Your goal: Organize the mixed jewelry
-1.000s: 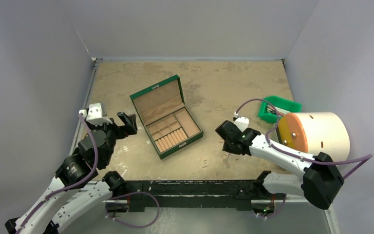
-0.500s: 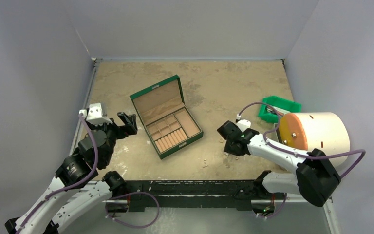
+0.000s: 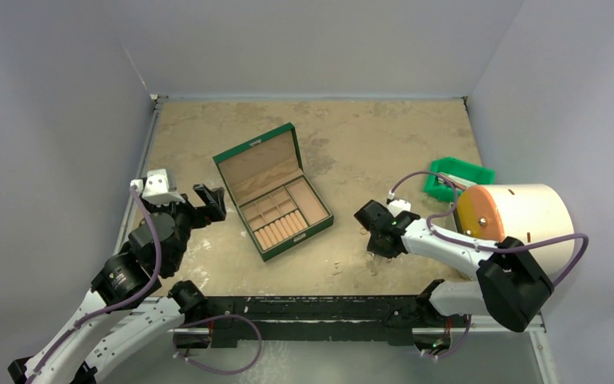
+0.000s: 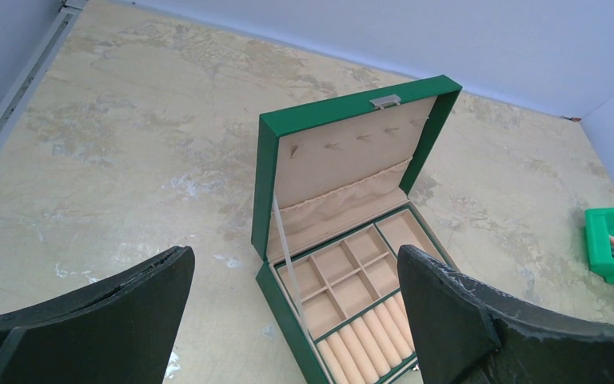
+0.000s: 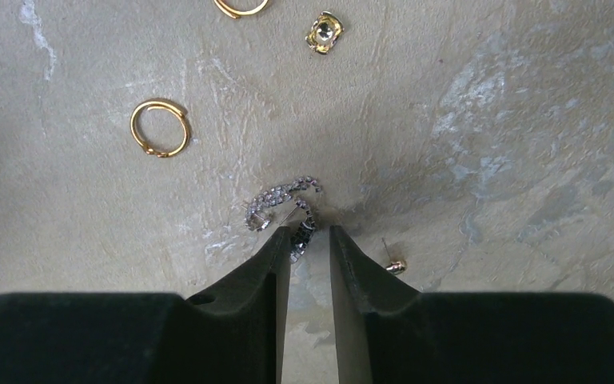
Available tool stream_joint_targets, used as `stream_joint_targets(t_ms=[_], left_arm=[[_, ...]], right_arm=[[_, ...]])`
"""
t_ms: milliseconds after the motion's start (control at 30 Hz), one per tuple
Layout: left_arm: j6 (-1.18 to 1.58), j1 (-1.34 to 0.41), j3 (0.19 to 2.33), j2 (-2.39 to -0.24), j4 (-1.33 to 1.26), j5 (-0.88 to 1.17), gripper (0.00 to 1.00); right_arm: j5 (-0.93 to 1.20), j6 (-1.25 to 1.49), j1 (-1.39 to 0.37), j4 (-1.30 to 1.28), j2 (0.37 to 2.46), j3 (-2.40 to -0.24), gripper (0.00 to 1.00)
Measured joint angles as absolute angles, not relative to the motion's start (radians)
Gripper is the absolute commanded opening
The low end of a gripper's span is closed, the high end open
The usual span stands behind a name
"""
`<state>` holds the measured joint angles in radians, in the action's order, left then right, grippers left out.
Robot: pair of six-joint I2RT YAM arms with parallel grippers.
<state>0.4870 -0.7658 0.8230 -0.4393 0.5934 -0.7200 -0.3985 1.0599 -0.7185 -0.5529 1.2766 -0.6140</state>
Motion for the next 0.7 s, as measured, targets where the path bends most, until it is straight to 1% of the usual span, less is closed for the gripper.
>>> stream_joint_targets(t_ms=[100, 167, 433, 700], left_arm=[[0.487, -0.766, 0.823, -0.439, 0.593, -0.719, 0.99], [0.487, -0.766, 0.823, -0.439, 0.594, -0.719, 0.99], [0.487, -0.766, 0.823, -0.439, 0.594, -0.719, 0.99], [0.487, -0.766, 0.823, -0.439, 0.593, -0.719, 0.99]], right_arm=[[-0.399, 1.066, -0.719, -0.547, 1.281, -0.614, 0.24], [-0.399, 1.071, -0.719, -0.542, 1.284, -0.614, 0.21], [-0.403, 1.087, -0.719, -0.533, 1.283, -0.613, 0.00], [-0.409, 1.093, -0.717, -0.560, 1.241, -0.607, 0.00]])
